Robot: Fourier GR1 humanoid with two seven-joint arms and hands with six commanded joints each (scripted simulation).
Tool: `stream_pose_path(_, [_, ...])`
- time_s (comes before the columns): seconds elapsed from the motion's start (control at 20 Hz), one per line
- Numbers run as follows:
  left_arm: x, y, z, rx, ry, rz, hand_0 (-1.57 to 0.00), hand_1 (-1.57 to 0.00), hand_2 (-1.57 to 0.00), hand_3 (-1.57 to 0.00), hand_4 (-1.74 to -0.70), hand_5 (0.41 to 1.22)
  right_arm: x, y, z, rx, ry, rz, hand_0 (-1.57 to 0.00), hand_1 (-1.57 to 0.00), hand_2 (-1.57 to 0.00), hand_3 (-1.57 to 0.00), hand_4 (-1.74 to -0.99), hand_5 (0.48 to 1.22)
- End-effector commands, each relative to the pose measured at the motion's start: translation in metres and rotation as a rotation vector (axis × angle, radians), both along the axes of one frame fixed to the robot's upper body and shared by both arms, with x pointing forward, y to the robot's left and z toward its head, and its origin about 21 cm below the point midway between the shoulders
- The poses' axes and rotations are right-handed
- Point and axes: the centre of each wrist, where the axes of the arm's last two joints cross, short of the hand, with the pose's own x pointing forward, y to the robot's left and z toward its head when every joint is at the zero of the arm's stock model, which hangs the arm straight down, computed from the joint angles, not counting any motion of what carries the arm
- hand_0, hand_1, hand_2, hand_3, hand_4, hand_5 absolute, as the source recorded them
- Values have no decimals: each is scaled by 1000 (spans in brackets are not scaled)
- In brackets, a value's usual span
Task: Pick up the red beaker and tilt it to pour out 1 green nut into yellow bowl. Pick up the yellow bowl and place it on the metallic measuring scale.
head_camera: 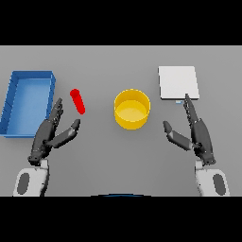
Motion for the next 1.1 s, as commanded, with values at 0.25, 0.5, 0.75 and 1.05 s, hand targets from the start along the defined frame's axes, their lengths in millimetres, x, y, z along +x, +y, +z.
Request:
stream_pose_path(0.25, [47, -1, -21, 23, 7, -25, 1, 1, 1, 1, -1178, 637, 3, -3, 4, 21, 9, -4, 1, 1, 1, 1, -1229, 626])
stream_pose_path(0.5, [72, -13, -22, 39, -12, -54, 1, 1, 1, 1, -1200, 651, 0, -4, 2, 13, 9, -2, 1, 1, 1, 1, -1222, 627])
stream_pose_path(0.75, [94, -21, -25, 96, 18, -44, 1, 1, 1, 1, -1196, 664, 0, -4, 4, 21, 7, -7, 1, 1, 1, 1, -1233, 634])
stream_pose_path(1.05, [108, -24, -27, 39, -19, -33, 1, 1, 1, 1, -1246, 695, -3, -9, 3, 21, 18, -23, 1, 1, 1, 1, -1245, 642])
